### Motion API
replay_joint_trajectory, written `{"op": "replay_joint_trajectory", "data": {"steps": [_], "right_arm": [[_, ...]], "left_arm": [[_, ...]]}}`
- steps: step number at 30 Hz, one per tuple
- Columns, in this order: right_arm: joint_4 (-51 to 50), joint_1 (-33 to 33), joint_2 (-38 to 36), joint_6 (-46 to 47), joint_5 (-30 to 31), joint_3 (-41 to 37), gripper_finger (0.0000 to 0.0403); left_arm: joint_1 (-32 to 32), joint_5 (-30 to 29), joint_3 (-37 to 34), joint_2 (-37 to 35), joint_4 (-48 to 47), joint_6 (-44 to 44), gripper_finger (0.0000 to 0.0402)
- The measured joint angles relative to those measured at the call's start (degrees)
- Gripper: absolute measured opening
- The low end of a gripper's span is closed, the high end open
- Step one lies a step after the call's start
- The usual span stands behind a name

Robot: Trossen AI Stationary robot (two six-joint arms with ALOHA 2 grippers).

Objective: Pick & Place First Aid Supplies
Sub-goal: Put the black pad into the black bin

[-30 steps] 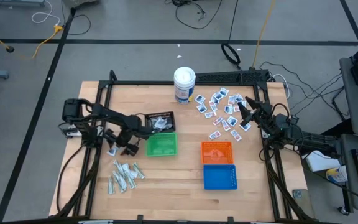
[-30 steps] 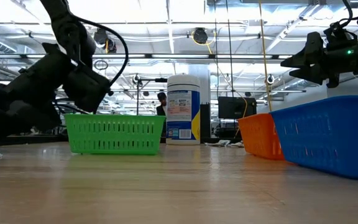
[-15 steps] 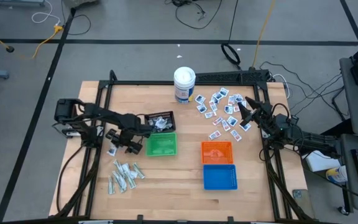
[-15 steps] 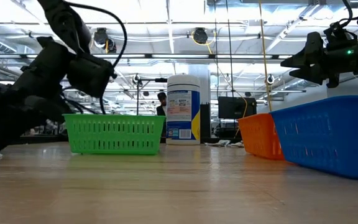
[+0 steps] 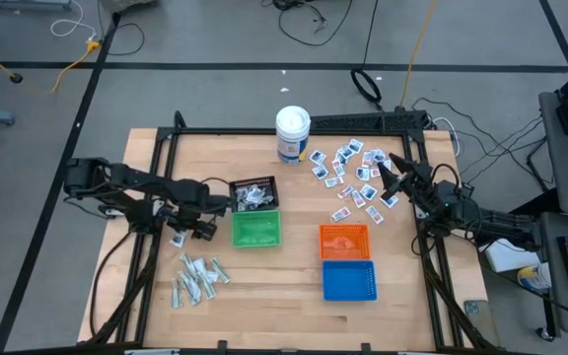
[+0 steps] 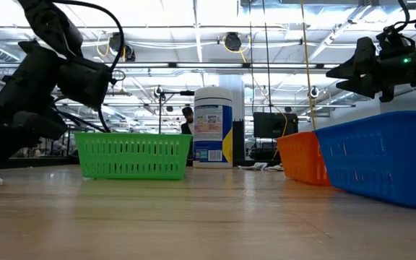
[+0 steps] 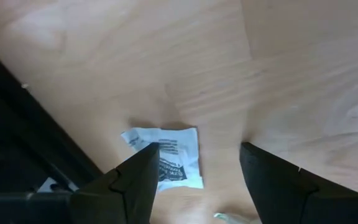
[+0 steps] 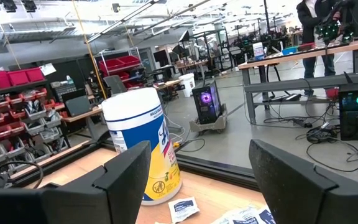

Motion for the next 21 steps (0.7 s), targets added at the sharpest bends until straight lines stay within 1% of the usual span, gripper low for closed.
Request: {"op": "replay_joint_trajectory", "data": {"steps": [6, 11, 14, 21], "right_arm": [[0.20, 0.00, 0.00, 0.00, 0.01, 0.01, 0.0267], [0.01, 0.00, 0.00, 0.00, 0.00, 0.02, 0.0267], [0.06, 0.00, -0.01, 0.00, 0.02, 0.02, 0.0267], [0.04, 0.02, 0.01, 0.00, 0.02, 0.00, 0.0267]], "left_arm": [[0.04, 2.26, -1.67, -0.10, 3.40, 2.61, 0.0205], [0.25, 3.58, -1.91, -0.11, 4.60, 5.09, 0.0168], [1.02, 3.71, -1.93, -0.11, 5.00, 5.09, 0.0129], [1.44, 3.65, -2.01, -0.07, 4.79, 7.41, 0.0019]]}}
